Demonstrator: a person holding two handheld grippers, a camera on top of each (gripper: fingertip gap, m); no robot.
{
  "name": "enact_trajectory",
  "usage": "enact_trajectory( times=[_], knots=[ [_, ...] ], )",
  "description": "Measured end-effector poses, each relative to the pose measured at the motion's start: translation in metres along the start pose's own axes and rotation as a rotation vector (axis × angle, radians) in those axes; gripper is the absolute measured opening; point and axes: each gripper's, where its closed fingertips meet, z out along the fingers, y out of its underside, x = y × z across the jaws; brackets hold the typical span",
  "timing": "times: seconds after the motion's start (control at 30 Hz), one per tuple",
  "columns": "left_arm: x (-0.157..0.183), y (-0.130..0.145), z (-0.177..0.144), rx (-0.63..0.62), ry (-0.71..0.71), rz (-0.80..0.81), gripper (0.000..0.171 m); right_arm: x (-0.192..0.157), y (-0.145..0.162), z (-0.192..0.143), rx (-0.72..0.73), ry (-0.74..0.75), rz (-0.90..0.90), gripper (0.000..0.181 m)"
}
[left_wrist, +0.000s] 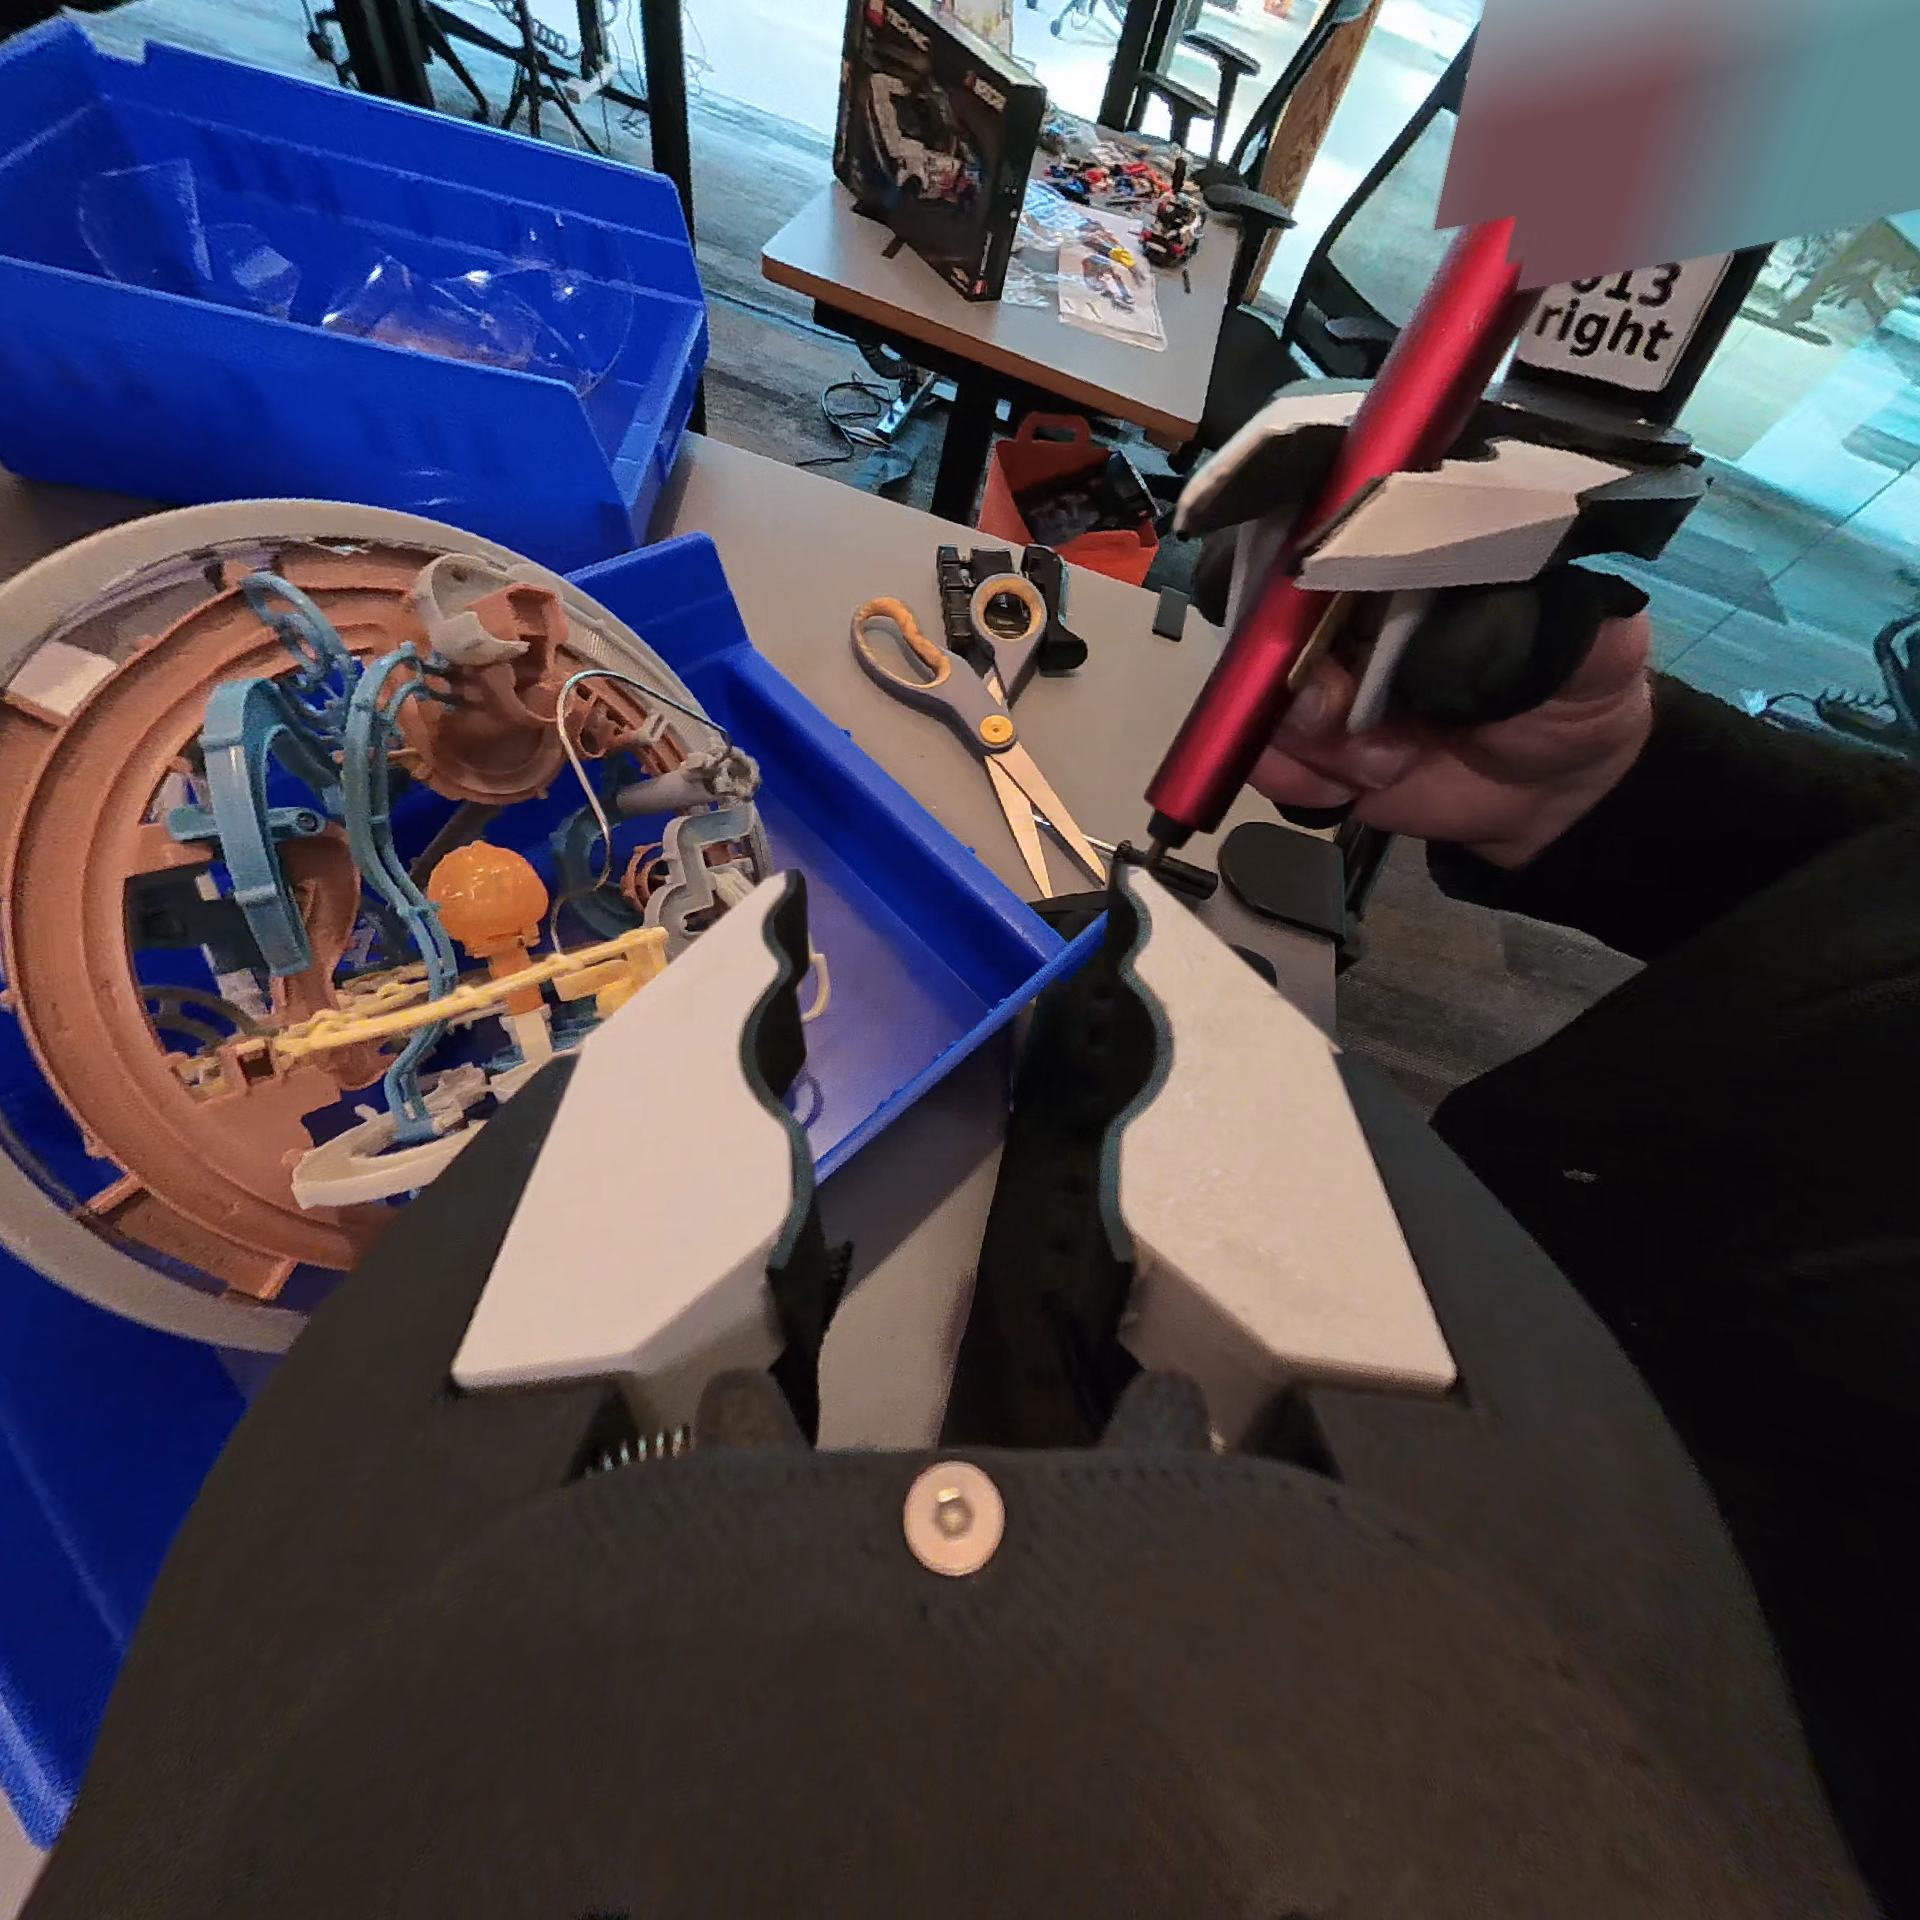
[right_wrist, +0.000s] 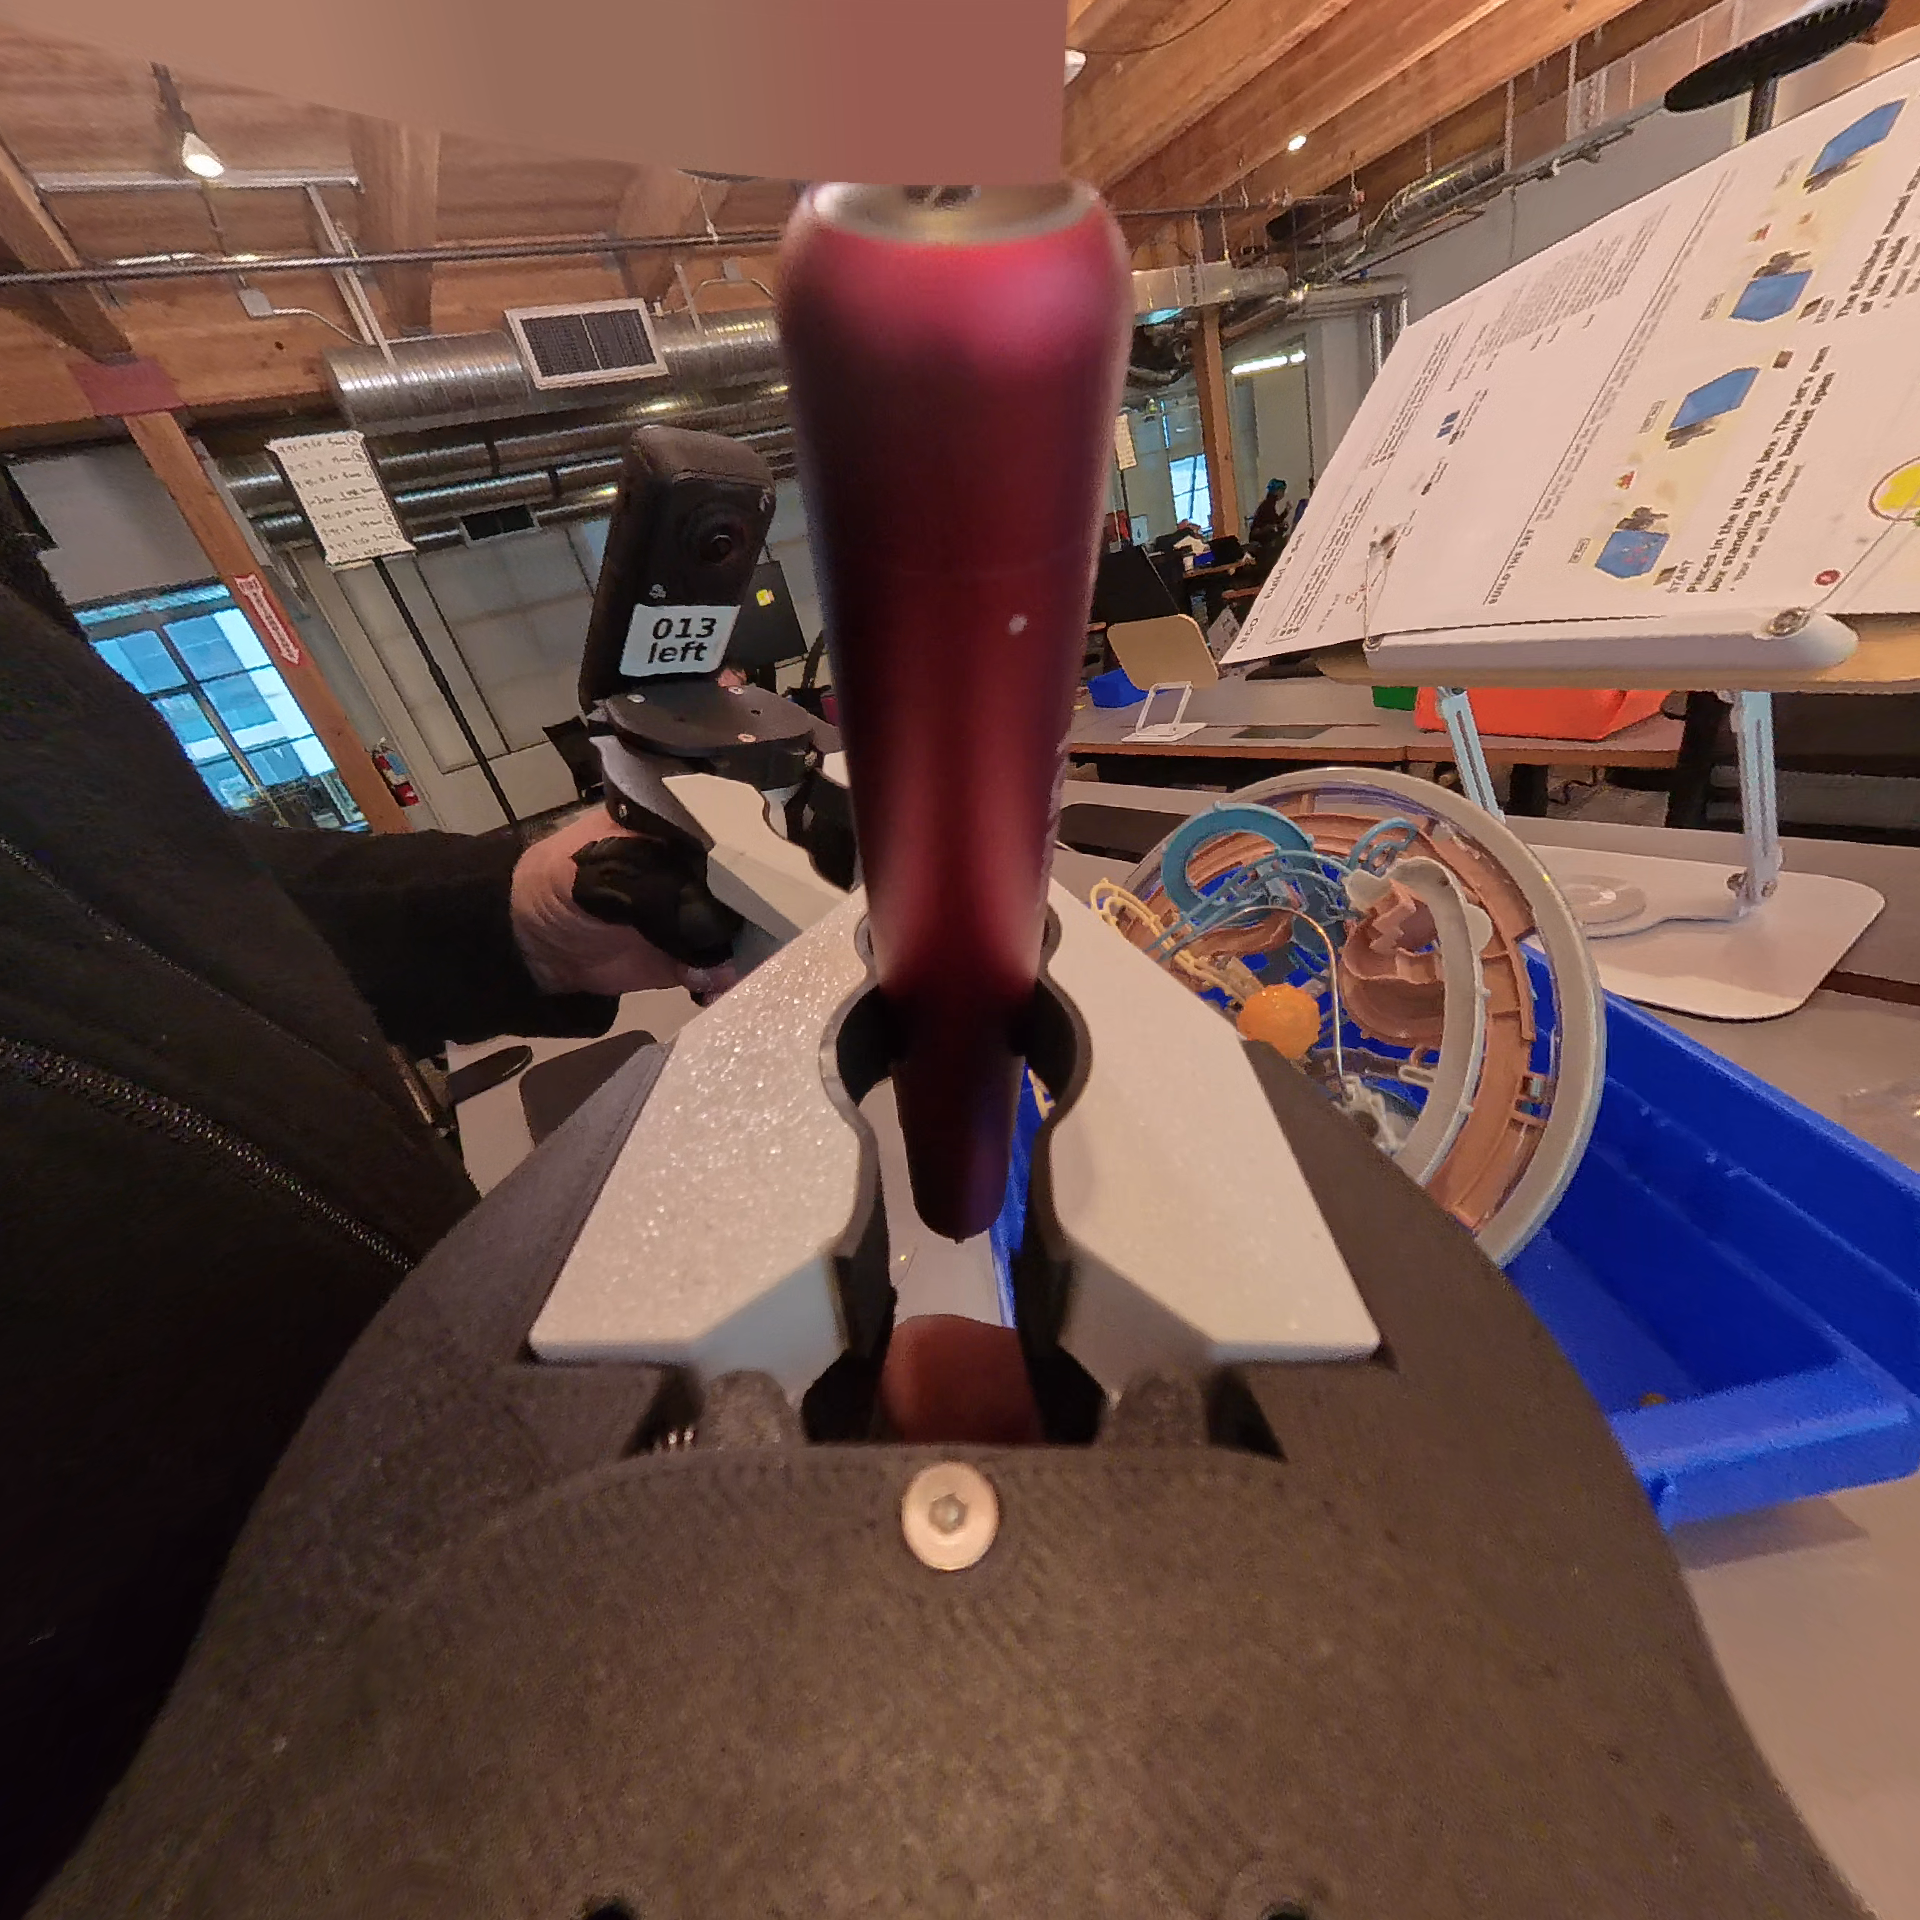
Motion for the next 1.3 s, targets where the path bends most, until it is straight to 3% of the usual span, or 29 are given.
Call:
enact_trajectory(
  times=[0.2, 0.47, 0.57, 0.67, 1.03, 1.3],
  knots=[
    [0.019, -0.001, 0.008, -0.04, 0.037, 0.191, 0.053, -0.001, -0.011, 0.02, 0.015, 0.01, -0.026, 0.019],
    [0.017, -0.005, 0.028, -0.079, -0.006, 0.391, 0.052, 0.005, -0.025, 0.044, 0.091, 0.021, 0.036, 0.019],
    [0.015, -0.011, 0.031, -0.049, 0.0, 0.384, 0.038, 0.007, -0.026, 0.052, 0.099, 0.015, 0.056, 0.019],
    [0.012, -0.015, 0.03, -0.026, 0.003, 0.386, 0.021, 0.008, -0.024, 0.059, 0.087, 0.007, 0.056, 0.019],
    [-0.001, -0.013, 0.006, -0.082, 0.071, 0.537, 0.02, -0.001, -0.011, 0.07, -0.095, -0.104, 0.024, 0.021],
    [-0.02, -0.012, 0.0, -0.162, 0.075, 0.723, 0.02, -0.006, -0.025, 0.073, -0.06, -0.095, 0.004, 0.022]
  ],
)
